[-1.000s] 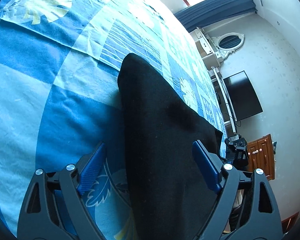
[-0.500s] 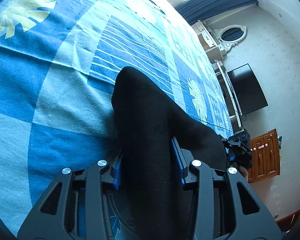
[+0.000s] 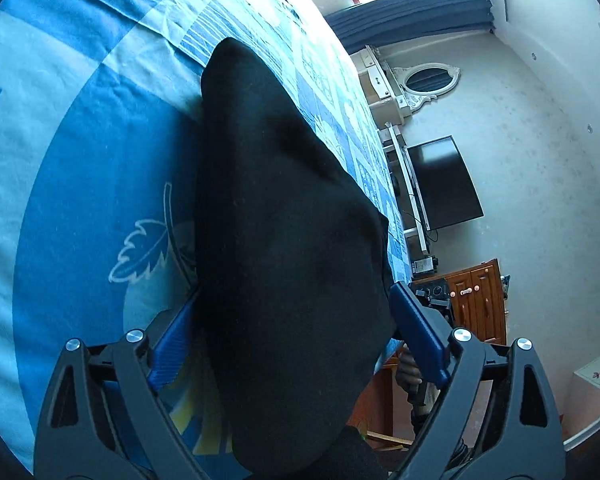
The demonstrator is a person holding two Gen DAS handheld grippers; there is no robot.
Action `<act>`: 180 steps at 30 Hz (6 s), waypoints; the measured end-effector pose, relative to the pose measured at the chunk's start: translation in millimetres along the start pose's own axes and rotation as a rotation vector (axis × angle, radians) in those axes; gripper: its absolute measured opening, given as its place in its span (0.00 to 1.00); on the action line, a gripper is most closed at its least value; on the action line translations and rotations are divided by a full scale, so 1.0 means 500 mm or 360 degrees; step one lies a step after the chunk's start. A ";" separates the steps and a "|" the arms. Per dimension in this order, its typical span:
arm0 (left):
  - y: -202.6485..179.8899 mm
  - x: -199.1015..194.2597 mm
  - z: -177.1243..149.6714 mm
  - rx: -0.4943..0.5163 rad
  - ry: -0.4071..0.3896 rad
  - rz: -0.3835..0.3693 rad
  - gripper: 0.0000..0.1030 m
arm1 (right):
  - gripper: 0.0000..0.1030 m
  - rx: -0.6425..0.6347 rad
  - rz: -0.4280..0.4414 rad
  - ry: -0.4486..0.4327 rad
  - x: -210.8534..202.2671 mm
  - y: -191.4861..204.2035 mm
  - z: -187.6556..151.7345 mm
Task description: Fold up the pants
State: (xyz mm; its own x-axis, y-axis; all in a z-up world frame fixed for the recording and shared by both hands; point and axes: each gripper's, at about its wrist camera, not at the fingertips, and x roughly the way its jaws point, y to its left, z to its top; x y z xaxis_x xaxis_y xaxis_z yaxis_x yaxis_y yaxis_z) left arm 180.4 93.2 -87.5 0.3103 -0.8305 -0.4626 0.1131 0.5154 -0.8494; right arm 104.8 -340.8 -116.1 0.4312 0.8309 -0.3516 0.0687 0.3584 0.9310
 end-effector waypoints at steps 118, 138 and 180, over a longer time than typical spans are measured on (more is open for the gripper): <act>-0.283 0.015 -0.271 0.0642 -0.0538 0.1393 0.96 | 0.80 -0.0846 -0.1308 -0.0262 -0.008 0.168 -0.245; -0.292 0.007 -0.270 0.0657 -0.0575 0.1479 0.97 | 0.80 -0.0872 -0.1303 -0.0174 0.013 0.166 -0.265; -0.299 0.010 -0.272 0.0646 -0.0581 0.1530 0.98 | 0.80 -0.0871 -0.1313 -0.0124 0.026 0.160 -0.274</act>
State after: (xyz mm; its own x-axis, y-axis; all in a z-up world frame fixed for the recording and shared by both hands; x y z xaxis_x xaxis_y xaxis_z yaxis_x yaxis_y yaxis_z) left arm 36.6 -17.0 2.7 0.6871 0.0312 -0.7259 -0.0440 0.9990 0.0014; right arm -7.4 -243.1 -59.7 0.4947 0.2098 -0.8434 -0.0425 0.9751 0.2176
